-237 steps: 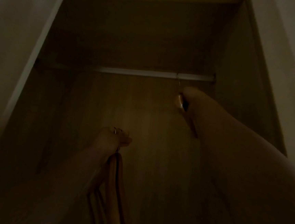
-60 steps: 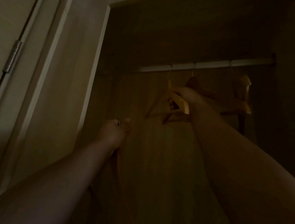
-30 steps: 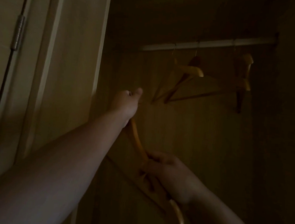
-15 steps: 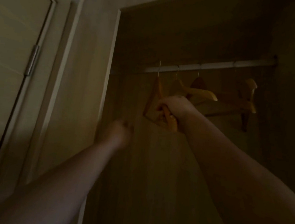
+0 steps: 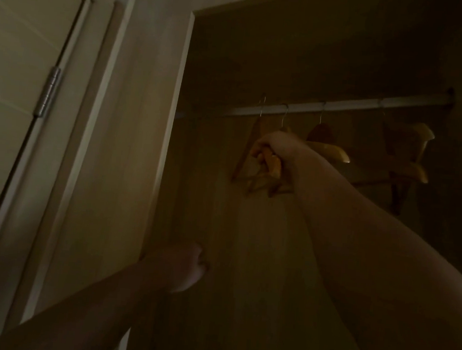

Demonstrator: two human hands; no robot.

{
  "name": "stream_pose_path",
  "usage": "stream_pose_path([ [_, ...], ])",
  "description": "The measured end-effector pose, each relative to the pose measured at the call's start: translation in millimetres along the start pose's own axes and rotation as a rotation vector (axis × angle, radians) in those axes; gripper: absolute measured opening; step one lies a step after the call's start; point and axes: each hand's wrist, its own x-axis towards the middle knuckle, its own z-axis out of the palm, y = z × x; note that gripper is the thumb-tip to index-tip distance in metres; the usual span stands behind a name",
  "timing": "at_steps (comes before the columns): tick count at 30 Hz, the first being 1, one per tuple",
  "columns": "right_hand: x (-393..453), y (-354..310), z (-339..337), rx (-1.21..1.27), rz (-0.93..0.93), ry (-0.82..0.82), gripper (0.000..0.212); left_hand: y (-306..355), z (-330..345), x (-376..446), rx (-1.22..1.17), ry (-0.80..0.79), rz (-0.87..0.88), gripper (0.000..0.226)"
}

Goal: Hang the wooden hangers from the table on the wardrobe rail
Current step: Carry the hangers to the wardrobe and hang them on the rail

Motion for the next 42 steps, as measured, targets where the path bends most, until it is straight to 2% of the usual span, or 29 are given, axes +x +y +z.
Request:
stream_pose_path([
  [5, 3, 0, -4, 0.014, 0.014, 0.011, 0.021, 7, 3, 4, -0.016, -0.014, 0.041, 0.031],
  [9, 3, -4, -9, 0.039, 0.094, -0.039, 0.019, 13, 9, 11, -0.066, -0.005, 0.073, 0.033],
  [18, -4, 2, -22, -0.225, 0.103, -0.064, 0.031, 10, 9, 14, -0.058, 0.065, 0.093, 0.036],
  [20, -8, -2, -26, -0.432, 0.093, -0.069, 0.030, 12, 9, 16, -0.039, 0.133, 0.091, 0.034],
  [23, -18, -15, -24, -1.039, 0.010, -0.028, 0.022, 15, 11, 19, -0.049, 0.155, 0.112, 0.033],
  [25, -21, -21, -21, -1.381, -0.026, -0.015, 0.039, 20, 8, 22, -0.074, 0.164, 0.121, 0.037],
  [27, -24, -22, -18, -1.538, -0.059, -0.010, 0.046, 26, 1, 27, -0.122, 0.219, 0.124, 0.042],
  [32, -30, -15, -25, -1.531, -0.242, -0.014, 0.054, 51, -22, 57, -0.178, 0.453, 0.240, 0.053],
  [34, -27, -15, -32, -1.572, -0.283, 0.012, 0.045, 67, -32, 70, -0.201, 0.552, 0.300, 0.060],
  [36, -24, -14, -40, -1.585, -0.278, 0.020, 0.036, 84, -38, 81, -0.149, 0.576, 0.375, 0.065],
  [39, -21, -13, -50, -1.577, -0.340, -0.003, 0.034, 107, -38, 93, -0.067, 0.662, 0.481, 0.055],
  [42, -16, -10, -53, -1.542, -0.394, -0.010, 0.032, 118, -34, 101, -0.064, 0.690, 0.465, 0.036],
])
